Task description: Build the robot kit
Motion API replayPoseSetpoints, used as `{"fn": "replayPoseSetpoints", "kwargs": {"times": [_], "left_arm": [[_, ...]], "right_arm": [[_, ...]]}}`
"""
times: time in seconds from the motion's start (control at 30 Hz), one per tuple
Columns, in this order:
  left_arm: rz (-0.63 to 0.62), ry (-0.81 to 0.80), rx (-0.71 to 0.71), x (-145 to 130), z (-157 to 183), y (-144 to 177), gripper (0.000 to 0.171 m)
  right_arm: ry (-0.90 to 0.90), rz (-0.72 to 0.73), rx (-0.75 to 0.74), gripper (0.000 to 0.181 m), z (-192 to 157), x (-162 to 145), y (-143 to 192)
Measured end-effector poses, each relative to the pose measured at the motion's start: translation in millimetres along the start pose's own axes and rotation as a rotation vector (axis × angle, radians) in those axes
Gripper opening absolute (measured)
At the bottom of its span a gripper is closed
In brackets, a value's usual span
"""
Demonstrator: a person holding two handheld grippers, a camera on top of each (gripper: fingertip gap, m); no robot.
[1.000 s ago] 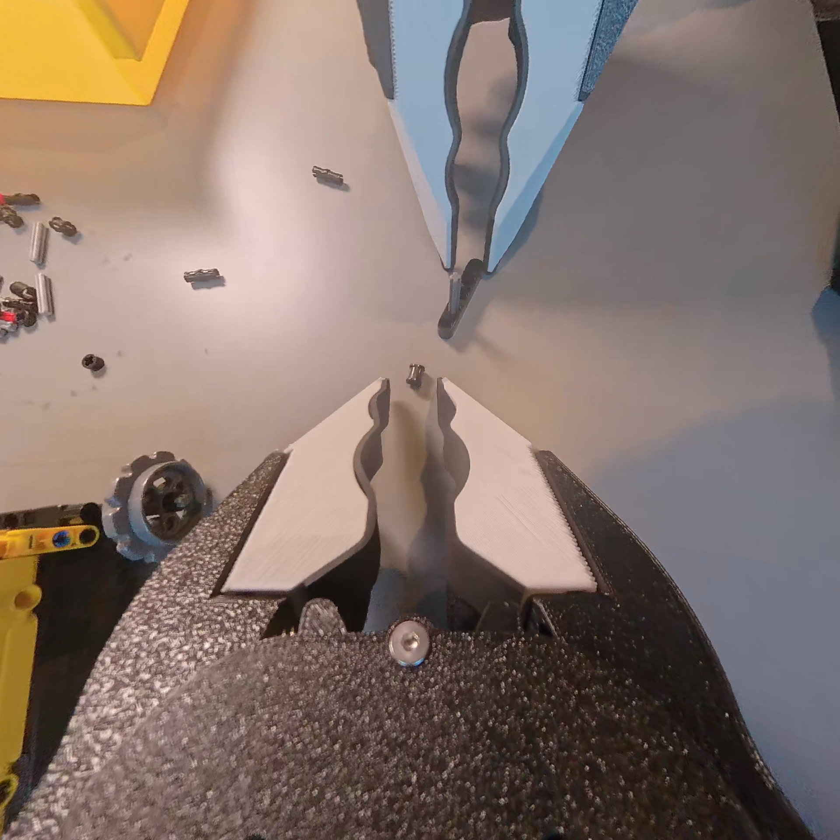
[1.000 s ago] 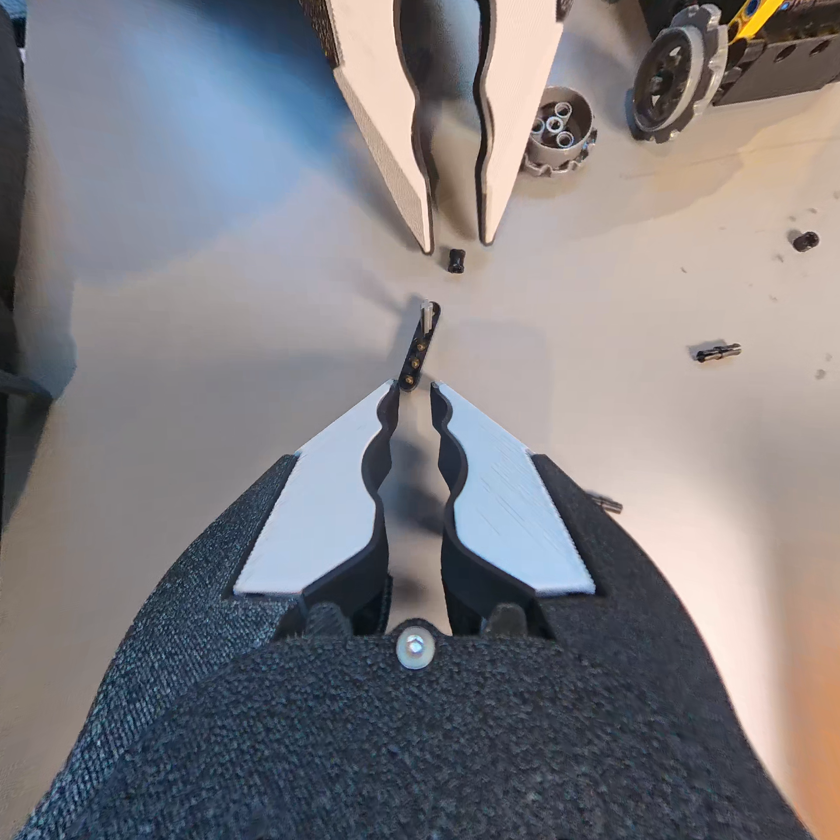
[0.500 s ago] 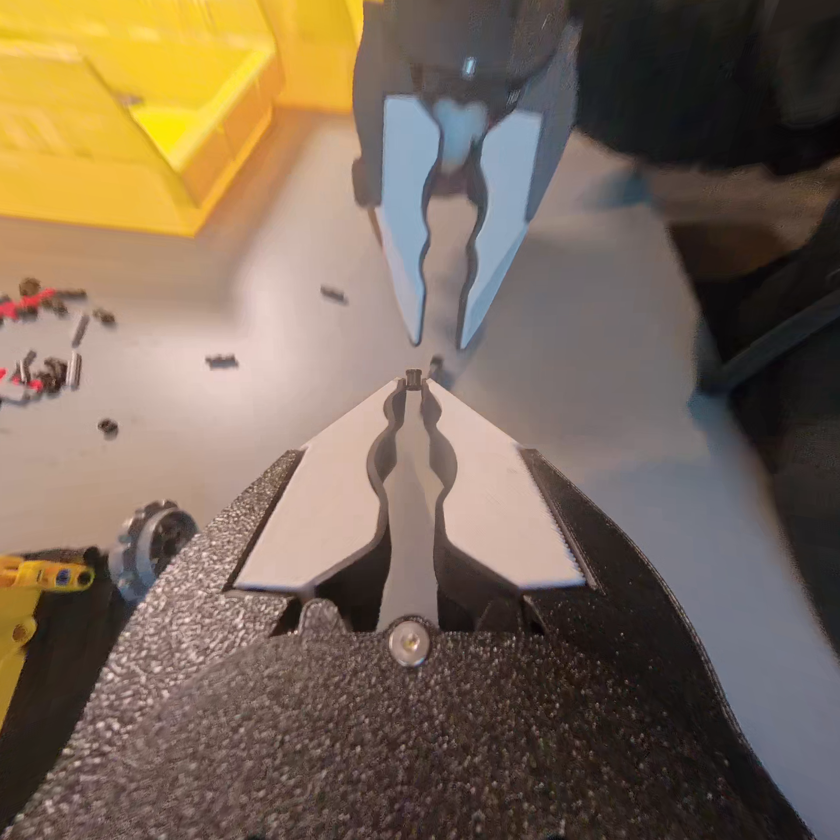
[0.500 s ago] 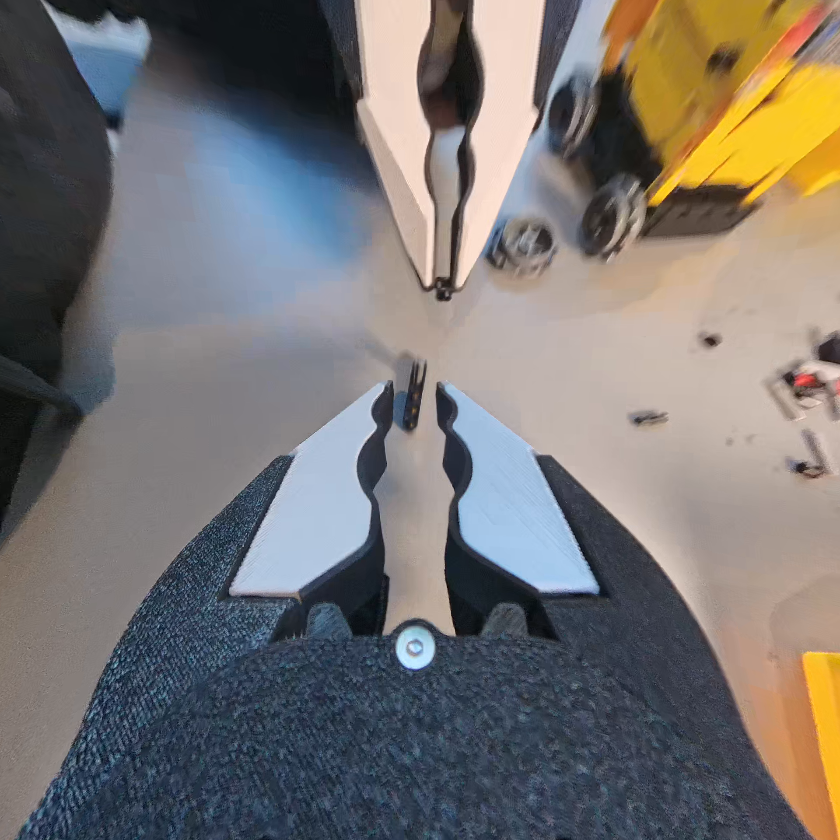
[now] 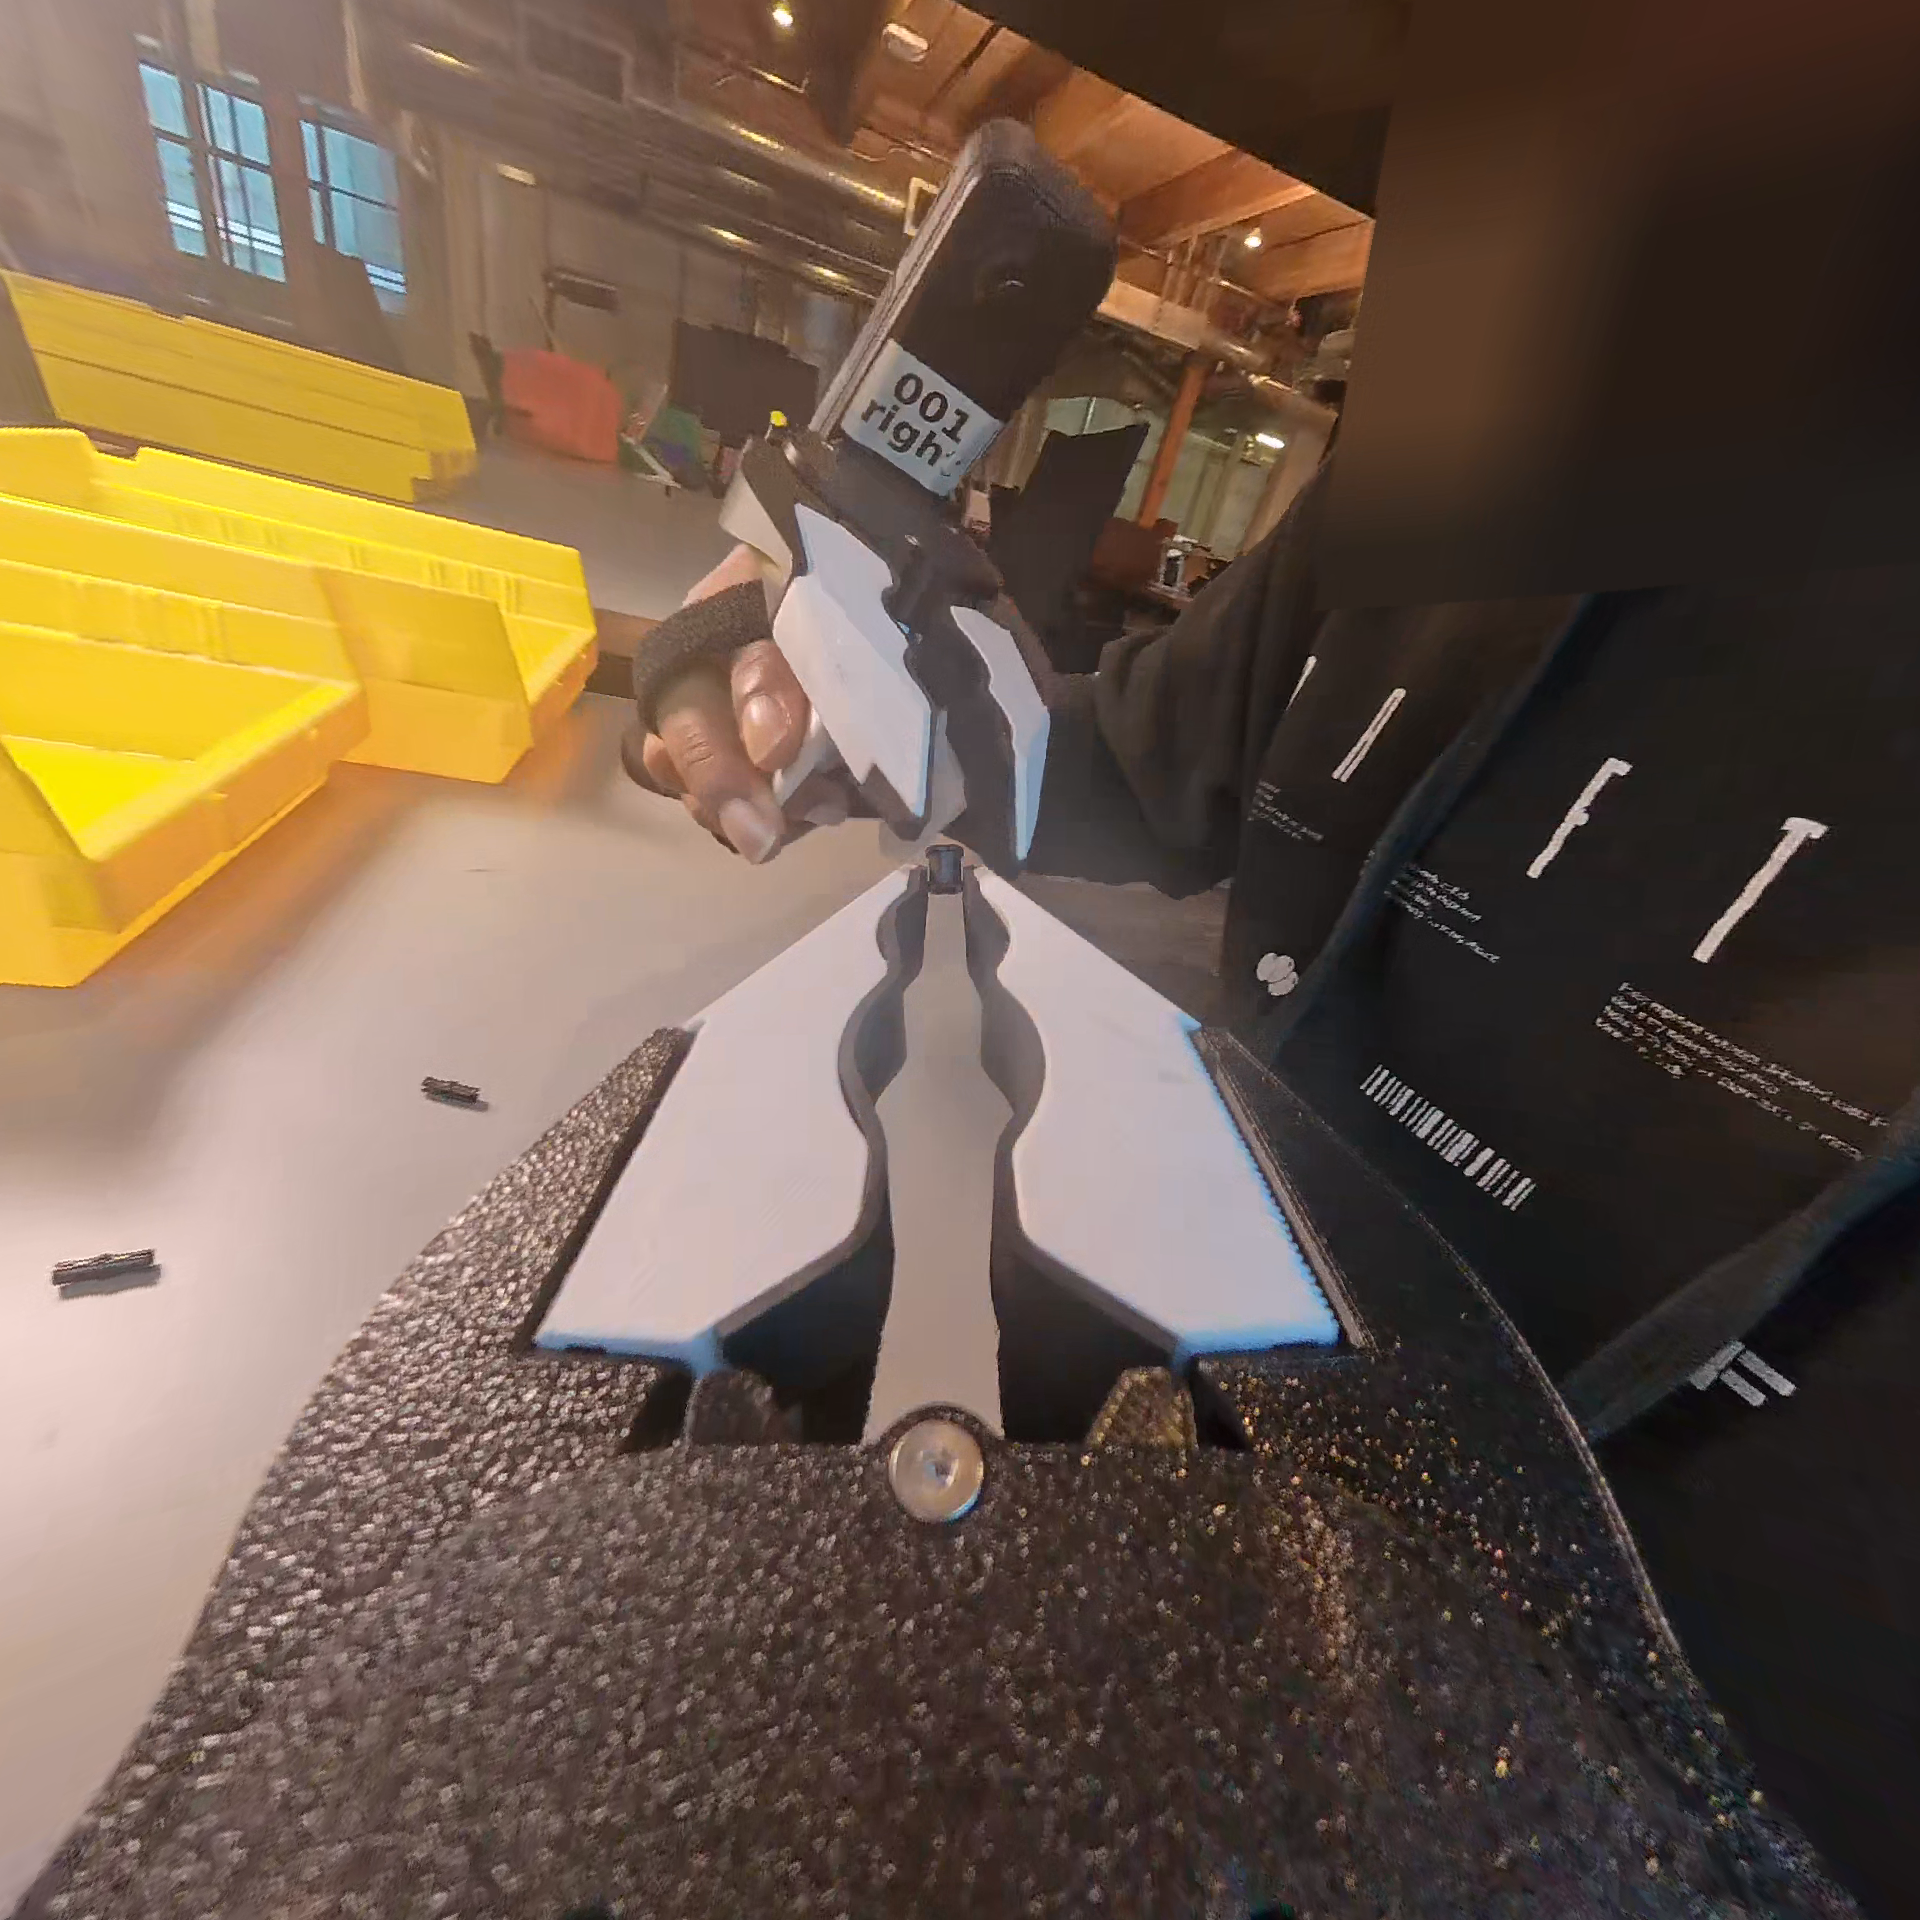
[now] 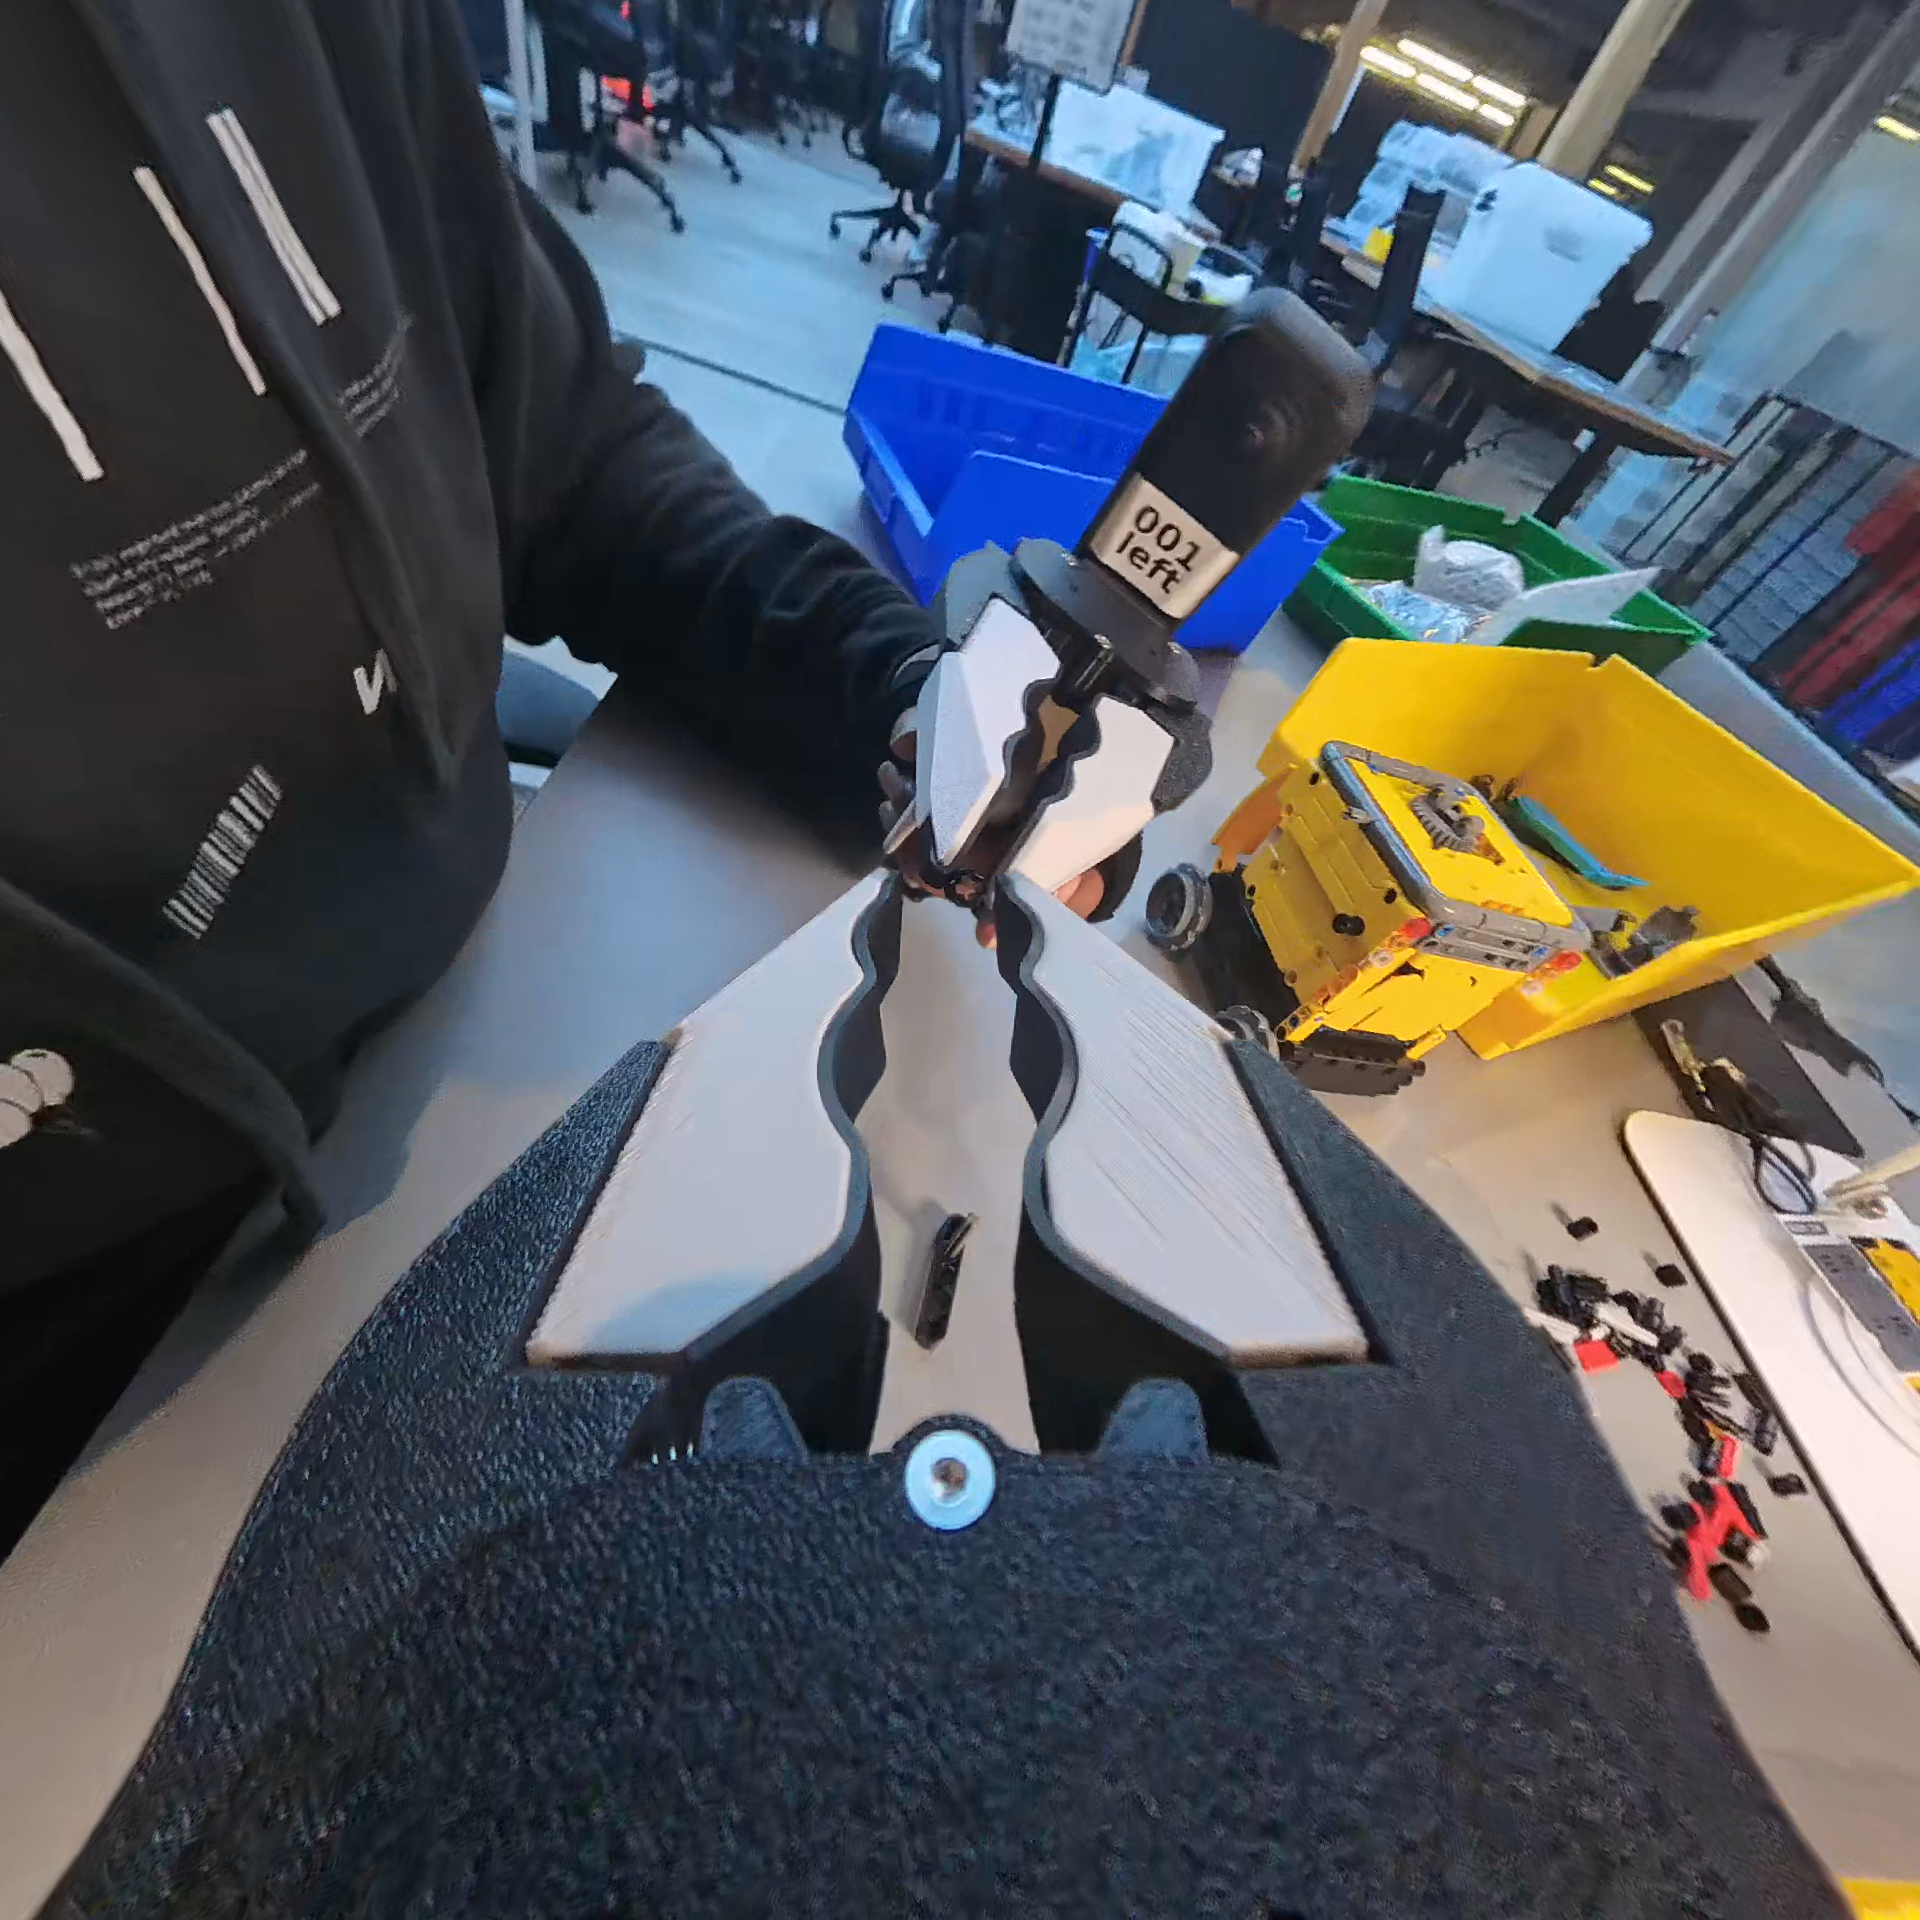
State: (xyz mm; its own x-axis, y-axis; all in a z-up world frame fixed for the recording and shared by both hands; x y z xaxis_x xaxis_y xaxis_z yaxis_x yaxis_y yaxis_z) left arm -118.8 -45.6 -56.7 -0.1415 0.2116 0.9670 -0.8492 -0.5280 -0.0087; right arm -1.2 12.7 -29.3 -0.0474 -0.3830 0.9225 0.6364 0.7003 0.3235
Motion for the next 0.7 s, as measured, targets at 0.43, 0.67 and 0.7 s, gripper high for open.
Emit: {"fn": "replayPoseSetpoints", "kwargs": {"times": [0.43,0.67,0.7], "left_arm": [[-0.044,0.068,-0.108,-4.5,8.1,-1.2,0.004],[-0.194,-0.054,0.133,-17.8,-13.9,-0.4,0.015],[-0.274,-0.110,0.215,-26.3,-21.6,-0.1,0.018]], "right_arm": [[0.097,-0.124,0.083,0.007,-5.4,7.6,-8.8],[-0.070,-0.204,0.095,0.007,6.4,-10.3,3.5],[-0.097,-0.247,0.089,0.007,8.7,-18.3,6.6]]}}
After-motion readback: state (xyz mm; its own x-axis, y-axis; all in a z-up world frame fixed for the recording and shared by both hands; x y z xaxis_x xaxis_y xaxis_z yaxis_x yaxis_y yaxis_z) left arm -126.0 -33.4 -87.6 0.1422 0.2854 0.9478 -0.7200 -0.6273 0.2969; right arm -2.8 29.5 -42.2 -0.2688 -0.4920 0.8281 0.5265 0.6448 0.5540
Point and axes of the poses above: each gripper's, where its closed fingertips meet, y back along the fingers, x out of its top, z = x × y across the jaws, the point moved 7 cm from there along y, back along the fingers, and after that the axes turned 14 degrees about x, right-handed, at the moved point
